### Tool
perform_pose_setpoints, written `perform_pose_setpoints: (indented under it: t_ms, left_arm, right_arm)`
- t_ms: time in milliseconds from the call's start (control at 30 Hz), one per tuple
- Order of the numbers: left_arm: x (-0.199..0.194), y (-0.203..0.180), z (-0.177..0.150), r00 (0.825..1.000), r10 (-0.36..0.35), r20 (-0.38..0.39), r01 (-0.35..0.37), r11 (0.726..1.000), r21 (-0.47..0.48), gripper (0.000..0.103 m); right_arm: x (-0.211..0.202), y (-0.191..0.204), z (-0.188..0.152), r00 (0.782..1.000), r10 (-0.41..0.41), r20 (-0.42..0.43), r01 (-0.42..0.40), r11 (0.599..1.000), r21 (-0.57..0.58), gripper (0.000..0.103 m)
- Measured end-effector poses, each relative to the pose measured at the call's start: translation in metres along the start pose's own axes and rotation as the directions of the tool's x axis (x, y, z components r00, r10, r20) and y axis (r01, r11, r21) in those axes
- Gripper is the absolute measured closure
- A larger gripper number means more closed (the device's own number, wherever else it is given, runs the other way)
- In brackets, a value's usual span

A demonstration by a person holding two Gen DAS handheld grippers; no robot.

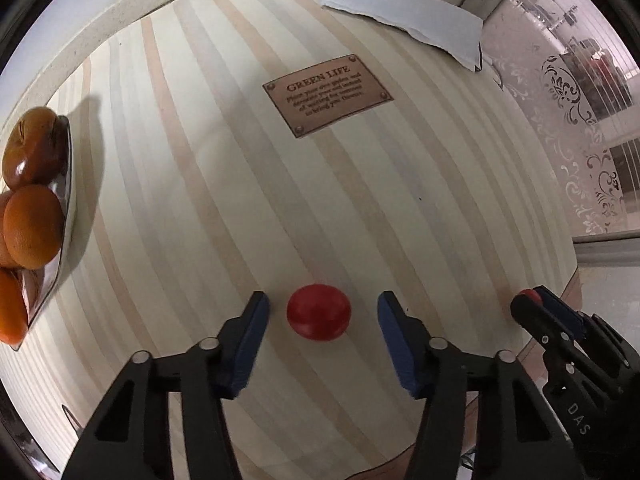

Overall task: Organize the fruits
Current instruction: 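Grasp a red cherry tomato with the right tool while the left tool grasps the other, then carry both cherry tomatoes onto the plate and open both tools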

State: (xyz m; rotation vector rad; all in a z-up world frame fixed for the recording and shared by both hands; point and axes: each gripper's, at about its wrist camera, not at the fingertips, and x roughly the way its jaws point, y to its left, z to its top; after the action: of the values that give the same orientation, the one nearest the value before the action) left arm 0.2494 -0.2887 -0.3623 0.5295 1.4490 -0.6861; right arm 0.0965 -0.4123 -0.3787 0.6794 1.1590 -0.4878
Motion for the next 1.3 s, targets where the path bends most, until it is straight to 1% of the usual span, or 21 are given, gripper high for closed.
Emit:
perform_pose_setpoints:
  t_ms: [33, 133, 200, 467, 600, 700, 800, 867, 967, 1033, 1067, 1133, 1233, 1267, 1300]
  left_arm:
    - [-0.001, 0.000, 0.000, 1.000, 0.001, 0.003, -0.001, 1.000, 0.002, 0.060]
    - [-0.005, -0.001, 0.000, 1.000, 0.003, 0.009, -0.003, 1.000, 0.008, 0.072]
    - [-0.004, 0.001, -0.001, 1.000, 0.002, 0.012, -0.002, 1.000, 0.008, 0.075]
    - [-0.010, 0.024, -0.019, 1.000, -0.026, 0.018, 0.026, 1.000, -0.015, 0.075]
    - [-0.020, 0.039, -0.025, 0.999, -0.042, 0.035, 0.044, 0.998, -0.044, 0.075]
    - [-0.035, 0.057, -0.035, 0.997, -0.052, 0.060, 0.057, 0.995, -0.082, 0.075]
    - [-0.054, 0.083, -0.046, 0.994, -0.054, 0.094, 0.067, 0.988, -0.138, 0.075]
    - [-0.066, 0.102, -0.053, 0.992, -0.051, 0.113, 0.070, 0.982, -0.176, 0.075]
    - [-0.086, 0.144, -0.069, 0.990, -0.024, 0.142, 0.060, 0.964, -0.257, 0.075]
    - [-0.096, 0.165, -0.080, 0.988, -0.007, 0.156, 0.056, 0.949, -0.311, 0.075]
    - [-0.104, 0.182, -0.088, 0.986, 0.004, 0.166, 0.054, 0.937, -0.344, 0.075]
    - [-0.113, 0.201, -0.100, 0.984, 0.021, 0.180, 0.053, 0.918, -0.394, 0.075]
    - [-0.125, 0.237, -0.116, 0.980, 0.043, 0.197, 0.056, 0.880, -0.471, 0.075]
    - [-0.127, 0.244, -0.117, 0.979, 0.047, 0.199, 0.059, 0.868, -0.492, 0.075]
    - [-0.130, 0.260, -0.123, 0.978, 0.051, 0.204, 0.065, 0.849, -0.524, 0.075]
  right_arm:
    - [0.001, 0.001, 0.000, 1.000, 0.000, 0.000, 0.000, 1.000, 0.001, 0.074]
    - [0.001, 0.004, 0.000, 1.000, 0.002, 0.000, -0.002, 1.000, -0.002, 0.074]
    - [0.000, 0.007, 0.001, 1.000, 0.001, 0.004, -0.001, 1.000, -0.009, 0.074]
    - [-0.005, 0.024, 0.007, 1.000, 0.012, 0.016, -0.011, 0.999, -0.035, 0.074]
    - [-0.010, 0.040, 0.008, 0.999, 0.029, 0.019, -0.028, 0.998, -0.062, 0.074]
    - [-0.012, 0.061, 0.010, 0.998, 0.059, 0.013, -0.058, 0.993, -0.103, 0.074]
    - [-0.014, 0.086, 0.014, 0.995, 0.095, 0.005, -0.093, 0.985, -0.147, 0.074]
    - [-0.015, 0.109, 0.017, 0.991, 0.134, -0.007, -0.133, 0.974, -0.181, 0.074]
    - [-0.015, 0.149, 0.023, 0.979, 0.198, -0.035, -0.201, 0.952, -0.231, 0.074]
    - [-0.014, 0.175, 0.026, 0.967, 0.248, -0.061, -0.255, 0.934, -0.251, 0.074]
    - [-0.012, 0.193, 0.029, 0.956, 0.280, -0.084, -0.292, 0.920, -0.262, 0.074]
    - [-0.011, 0.217, 0.030, 0.941, 0.321, -0.109, -0.339, 0.901, -0.270, 0.074]
    - [-0.005, 0.260, 0.030, 0.899, 0.400, -0.176, -0.434, 0.864, -0.254, 0.074]
    - [-0.002, 0.269, 0.031, 0.890, 0.415, -0.191, -0.452, 0.858, -0.244, 0.074]
    - [0.002, 0.284, 0.032, 0.870, 0.442, -0.218, -0.485, 0.846, -0.222, 0.074]
